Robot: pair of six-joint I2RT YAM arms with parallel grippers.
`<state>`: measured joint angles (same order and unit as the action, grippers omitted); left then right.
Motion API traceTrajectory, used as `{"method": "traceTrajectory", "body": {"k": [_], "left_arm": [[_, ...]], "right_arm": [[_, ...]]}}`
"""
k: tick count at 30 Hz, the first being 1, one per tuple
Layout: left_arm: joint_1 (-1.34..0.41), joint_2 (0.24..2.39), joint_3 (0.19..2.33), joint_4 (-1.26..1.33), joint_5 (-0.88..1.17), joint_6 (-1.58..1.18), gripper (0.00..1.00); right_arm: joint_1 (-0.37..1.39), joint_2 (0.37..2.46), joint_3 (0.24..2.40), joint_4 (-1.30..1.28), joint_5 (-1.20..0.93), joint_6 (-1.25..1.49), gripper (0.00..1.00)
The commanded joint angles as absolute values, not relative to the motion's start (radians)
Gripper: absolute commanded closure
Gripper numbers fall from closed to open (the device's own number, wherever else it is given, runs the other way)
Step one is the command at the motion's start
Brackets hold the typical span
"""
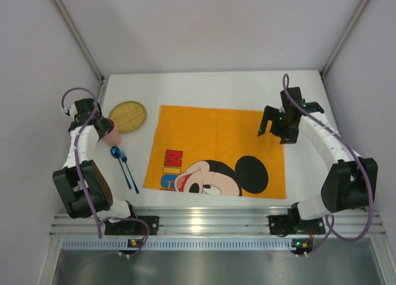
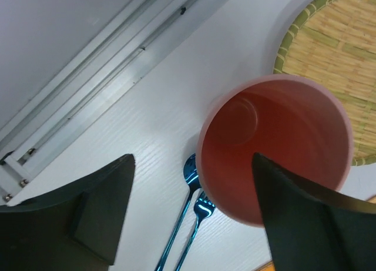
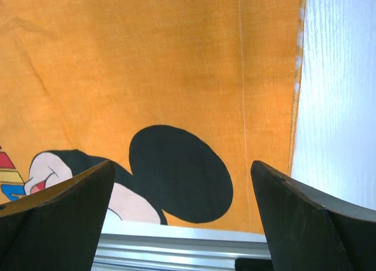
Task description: Set the dinner table for one person
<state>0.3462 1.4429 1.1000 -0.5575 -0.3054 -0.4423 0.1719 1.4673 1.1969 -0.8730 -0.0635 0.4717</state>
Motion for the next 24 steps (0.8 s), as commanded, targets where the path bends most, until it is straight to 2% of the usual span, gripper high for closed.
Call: {"method": "traceTrajectory", "body": {"k": [1,3,4,7,8,13,17,21,24], "left_arm": [[0.353,1.456,1.049,-0.378,-0.249,-0.472,0.19],[0.354,1.482,1.049,-0.361,-0.247,-0.482,0.32],[0.353,1.491,1.052,-0.356,-0.247,-0.489,0.49],[0.354,1.520,1.080,-0.341,-0.241,-0.482,0.80],[0.353,1.529,1.092,-0.360,-0.245,-0.482,1.00],[0.342,1.488,1.204,-0.443,-0.207,-0.462,1.00],[0.298,1.402,1.272,-0.500,-0.207,-0.502,1.00],[0.247,1.413,1.411,-0.561,-0.209,-0.503,1.00],[0.207,1.428,1.480,-0.603,-0.204,-0.506,1.00]], "right_arm": [[0.183,1.424,1.200,-0.949,-0.066,0.436,0.00],[0.186,1.413,1.180,-0.946,-0.069,0.434,0.00],[0.186,1.404,1.157,-0.943,-0.074,0.434,0.00],[0.186,1.399,1.096,-0.911,-0.077,0.430,0.00],[0.186,1.402,1.074,-0.898,-0.077,0.431,0.00],[0.205,1.482,0.956,-0.730,-0.106,0.442,0.00],[0.259,1.621,1.015,-0.647,-0.086,0.459,0.00],[0.302,1.773,1.115,-0.646,-0.068,0.460,0.00],[0.311,1.790,1.144,-0.641,-0.049,0.465,0.00]]}}
